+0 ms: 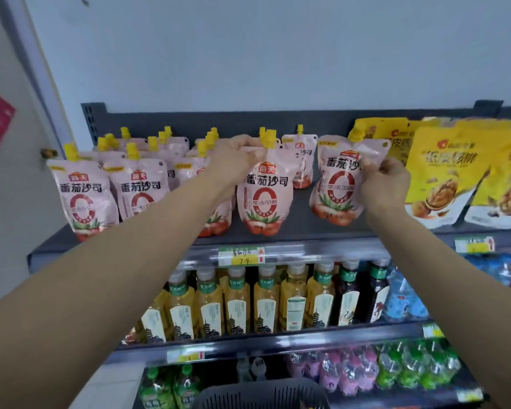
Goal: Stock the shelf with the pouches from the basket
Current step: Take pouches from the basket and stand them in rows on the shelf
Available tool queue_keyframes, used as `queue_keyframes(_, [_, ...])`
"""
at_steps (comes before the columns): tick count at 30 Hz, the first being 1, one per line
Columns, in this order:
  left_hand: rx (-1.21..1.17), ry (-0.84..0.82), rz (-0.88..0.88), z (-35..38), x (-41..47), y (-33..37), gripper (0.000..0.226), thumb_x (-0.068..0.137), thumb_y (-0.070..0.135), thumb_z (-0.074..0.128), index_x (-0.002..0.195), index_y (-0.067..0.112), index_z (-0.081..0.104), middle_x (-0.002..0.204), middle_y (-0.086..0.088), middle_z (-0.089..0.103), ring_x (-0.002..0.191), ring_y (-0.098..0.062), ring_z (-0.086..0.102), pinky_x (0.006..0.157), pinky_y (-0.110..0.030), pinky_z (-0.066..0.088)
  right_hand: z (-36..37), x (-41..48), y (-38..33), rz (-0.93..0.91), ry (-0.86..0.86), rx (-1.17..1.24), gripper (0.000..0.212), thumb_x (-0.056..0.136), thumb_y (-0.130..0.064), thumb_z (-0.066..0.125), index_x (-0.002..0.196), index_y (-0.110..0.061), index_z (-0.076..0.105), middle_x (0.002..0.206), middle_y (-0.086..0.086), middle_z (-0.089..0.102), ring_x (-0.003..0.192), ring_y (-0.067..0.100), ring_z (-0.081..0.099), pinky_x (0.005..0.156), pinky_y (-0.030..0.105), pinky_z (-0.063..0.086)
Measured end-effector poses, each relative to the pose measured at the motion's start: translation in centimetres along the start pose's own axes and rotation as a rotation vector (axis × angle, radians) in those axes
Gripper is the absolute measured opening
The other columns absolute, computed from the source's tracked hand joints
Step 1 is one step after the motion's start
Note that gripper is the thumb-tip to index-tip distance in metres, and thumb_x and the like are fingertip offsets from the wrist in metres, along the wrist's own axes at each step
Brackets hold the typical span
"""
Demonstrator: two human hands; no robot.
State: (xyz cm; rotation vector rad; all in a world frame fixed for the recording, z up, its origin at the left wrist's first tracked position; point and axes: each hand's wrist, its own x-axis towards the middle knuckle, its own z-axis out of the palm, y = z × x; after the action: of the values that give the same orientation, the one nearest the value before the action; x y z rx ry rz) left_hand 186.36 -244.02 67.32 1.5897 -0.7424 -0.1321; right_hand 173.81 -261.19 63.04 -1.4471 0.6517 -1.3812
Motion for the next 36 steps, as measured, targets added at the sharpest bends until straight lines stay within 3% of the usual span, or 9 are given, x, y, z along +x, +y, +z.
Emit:
queue_keyframes(5, [0.013,0.031,-0.066,1.8,1.2,-1.4,0.029,0.090,-0.001,0.052,0.070,0.020,0.059,0.077,0.001,0.063,0.077,-0.017,0.060,0.079,-0.036,0.054,0.6,3.5,1.3,0.020,-0.053,-0.004,0.017,0.090,-0.017,0.054,0.093,-0.003,0.063,0.084,0.010,0.064,0.063,0.010,0.059,0.056,0.025,0.049])
queue_keyframes(9, [-0.008,0.088,-0.102,2.4,2.3,-2.3,0.030,0.089,-0.003,0.050,0.069,0.016,0.059,0.075,-0.005,0.062,0.077,-0.024,0.059,0.087,-0.050,0.051,1.6,6.4,3.0,0.054,-0.085,-0.045,0.016,0.083,-0.025,0.057,0.088,-0.011,0.063,0.093,0.016,0.070,0.088,0.033,0.068,0.079,0.050,0.056])
queue_keyframes(13, [0.046,0.114,-0.143,2.4,3.0,-2.6,0.019,0.092,0.003,0.051,0.080,0.014,0.059,0.086,-0.008,0.064,0.080,-0.022,0.062,0.083,-0.044,0.054,2.9,7.7,3.9,0.088,-0.142,-0.017,0.016,0.090,-0.016,0.055,0.097,-0.004,0.062,0.092,0.011,0.065,0.084,0.025,0.064,0.075,0.037,0.055])
queue_keyframes(17, [0.151,0.121,-0.087,2.3,3.3,-2.3,0.016,0.091,0.000,0.051,0.087,0.014,0.057,0.087,-0.001,0.059,0.080,-0.013,0.058,0.077,-0.029,0.054,4.4,8.7,5.1,0.094,-0.179,-0.009,0.008,0.091,-0.017,0.055,0.088,-0.010,0.055,0.088,0.009,0.062,0.081,0.023,0.061,0.065,0.030,0.053])
queue_keyframes(19, [0.216,0.138,-0.023,2.3,3.6,-2.0,0.020,0.090,-0.005,0.051,0.102,0.010,0.057,0.094,0.000,0.057,0.083,-0.010,0.055,0.075,-0.020,0.050,5.1,9.0,5.6,0.108,-0.199,-0.027,0.010,0.091,-0.019,0.056,0.086,-0.010,0.055,0.089,0.009,0.063,0.084,0.026,0.064,0.070,0.035,0.056])
queue_keyframes(23, [0.383,0.189,0.125,2.1,4.1,-1.2,0.032,0.090,-0.005,0.050,0.119,0.007,0.055,0.107,0.000,0.056,0.101,-0.011,0.052,0.085,-0.017,0.044,6.0,9.6,6.4,0.131,-0.233,-0.075,0.013,0.092,-0.023,0.055,0.090,-0.011,0.058,0.093,0.010,0.066,0.086,0.026,0.066,0.078,0.045,0.058])
queue_keyframes(28, [0.441,0.226,0.326,2.9,3.9,0.4,0.033,0.088,-0.007,0.048,0.114,0.010,0.060,0.109,0.003,0.058,0.090,0.003,0.053,0.074,0.007,0.038,7.0,10.8,7.3,0.155,-0.268,-0.102,0.016,0.094,-0.023,0.053,0.098,-0.009,0.058,0.089,0.005,0.062,0.075,0.018,0.063,0.059,0.030,0.053])
queue_keyframes(31, [0.439,0.150,0.382,4.7,3.3,1.0,0.029,0.088,-0.005,0.050,0.103,0.016,0.064,0.100,0.009,0.059,0.088,0.004,0.055,0.077,0.005,0.040,7.8,11.7,7.8,0.205,-0.279,-0.101,0.013,0.094,-0.021,0.053,0.096,-0.010,0.057,0.083,0.002,0.059,0.064,0.009,0.056,0.049,0.023,0.044])
queue_keyframes(36, [0.358,-0.012,0.346,7.4,3.0,0.7,0.030,0.087,-0.009,0.049,0.096,0.015,0.064,0.087,0.020,0.059,0.077,0.021,0.055,0.074,0.004,0.041,9.4,13.1,9.0,0.262,-0.317,-0.107,0.010,0.093,-0.020,0.056,0.090,-0.010,0.057,0.088,0.007,0.061,0.074,0.017,0.058,0.055,0.025,0.045])
